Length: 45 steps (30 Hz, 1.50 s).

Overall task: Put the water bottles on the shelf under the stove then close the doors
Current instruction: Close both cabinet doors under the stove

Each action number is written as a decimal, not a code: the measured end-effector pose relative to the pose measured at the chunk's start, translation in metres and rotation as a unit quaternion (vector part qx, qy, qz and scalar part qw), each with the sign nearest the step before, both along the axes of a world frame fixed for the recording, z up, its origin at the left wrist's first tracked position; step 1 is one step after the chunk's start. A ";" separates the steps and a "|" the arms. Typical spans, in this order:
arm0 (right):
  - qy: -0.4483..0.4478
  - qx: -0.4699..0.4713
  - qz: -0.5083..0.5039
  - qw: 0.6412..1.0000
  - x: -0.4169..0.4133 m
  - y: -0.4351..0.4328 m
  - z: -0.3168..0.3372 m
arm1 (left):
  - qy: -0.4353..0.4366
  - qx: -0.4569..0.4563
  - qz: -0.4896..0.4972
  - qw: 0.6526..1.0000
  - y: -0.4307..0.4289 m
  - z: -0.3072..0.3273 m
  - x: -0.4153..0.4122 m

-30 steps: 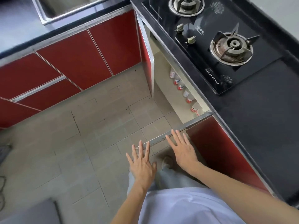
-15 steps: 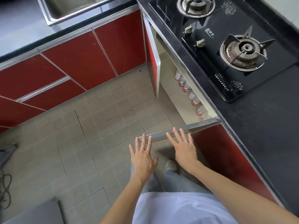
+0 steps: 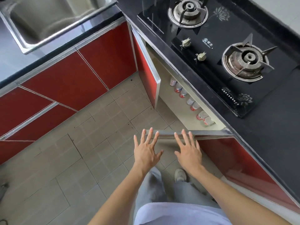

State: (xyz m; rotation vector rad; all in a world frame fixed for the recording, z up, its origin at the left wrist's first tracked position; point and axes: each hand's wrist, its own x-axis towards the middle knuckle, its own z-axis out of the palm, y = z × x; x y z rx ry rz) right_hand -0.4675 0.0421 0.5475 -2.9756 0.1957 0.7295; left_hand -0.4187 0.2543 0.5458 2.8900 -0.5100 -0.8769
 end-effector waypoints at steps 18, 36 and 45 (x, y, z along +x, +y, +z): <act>-0.036 0.031 -0.234 0.971 0.120 0.019 -0.011 | -0.032 -0.015 -0.209 0.977 -0.024 -0.016 0.209; 0.021 0.039 -0.341 0.939 0.180 0.016 0.007 | -0.049 0.008 -0.377 0.925 -0.054 -0.022 0.302; -0.039 -0.014 -0.442 0.896 0.210 0.062 0.034 | -0.068 -0.099 -0.455 0.882 -0.007 0.013 0.354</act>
